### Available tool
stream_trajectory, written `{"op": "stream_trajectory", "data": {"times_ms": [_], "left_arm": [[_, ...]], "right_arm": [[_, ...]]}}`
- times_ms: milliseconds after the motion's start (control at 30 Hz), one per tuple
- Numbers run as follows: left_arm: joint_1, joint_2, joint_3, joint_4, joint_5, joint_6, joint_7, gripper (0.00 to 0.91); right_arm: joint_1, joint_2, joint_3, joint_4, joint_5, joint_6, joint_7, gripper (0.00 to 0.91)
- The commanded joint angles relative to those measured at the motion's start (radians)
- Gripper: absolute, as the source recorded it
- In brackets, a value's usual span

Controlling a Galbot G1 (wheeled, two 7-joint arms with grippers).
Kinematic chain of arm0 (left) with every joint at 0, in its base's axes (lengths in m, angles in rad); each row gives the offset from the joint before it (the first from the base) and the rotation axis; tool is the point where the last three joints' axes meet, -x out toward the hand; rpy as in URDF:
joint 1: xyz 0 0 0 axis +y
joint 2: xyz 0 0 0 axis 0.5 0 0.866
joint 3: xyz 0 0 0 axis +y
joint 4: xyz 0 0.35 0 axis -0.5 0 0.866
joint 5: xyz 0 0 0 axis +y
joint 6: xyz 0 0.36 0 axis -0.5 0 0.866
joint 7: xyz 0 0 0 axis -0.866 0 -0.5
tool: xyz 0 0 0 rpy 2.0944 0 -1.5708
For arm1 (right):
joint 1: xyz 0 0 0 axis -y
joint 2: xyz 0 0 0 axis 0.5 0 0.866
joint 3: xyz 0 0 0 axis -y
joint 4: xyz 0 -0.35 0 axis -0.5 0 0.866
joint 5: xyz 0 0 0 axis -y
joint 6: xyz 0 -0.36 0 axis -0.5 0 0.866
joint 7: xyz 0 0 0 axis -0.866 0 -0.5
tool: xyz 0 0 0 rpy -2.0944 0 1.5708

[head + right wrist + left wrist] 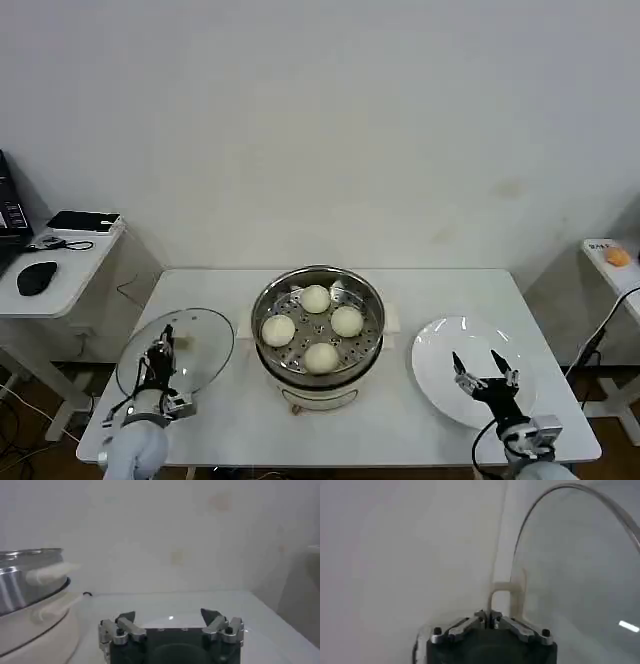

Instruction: Take steamed baozi put them in steamer then cover it.

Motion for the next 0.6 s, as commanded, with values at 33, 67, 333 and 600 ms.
{"op": "stream_trajectory", "data": {"times_ms": [33, 67, 333, 600], "left_arm": [[0.064, 0.04, -0.007, -0.343, 0.086, 0.139, 0.077, 0.0], [0.067, 0.04, -0.005, -0.37, 0.106, 0.168, 0.088, 0.0], [0.07, 0.047, 0.02, -0.516, 0.323, 0.303, 0.154, 0.0], [0.004, -0.033, 0.124, -0.585, 0.362, 0.36, 0.144, 0.0]], "right_arm": [[0.005, 0.0, 0.006, 0.005, 0.002, 0.001, 0.0, 0.907], [0.005, -0.001, 0.007, 0.005, 0.002, 0.002, 0.0, 0.907], [0.005, 0.001, 0.008, 0.006, 0.0, 0.004, 0.0, 0.907], [0.0, 0.006, 0.013, 0.018, -0.01, -0.007, 0.001, 0.907]]}}
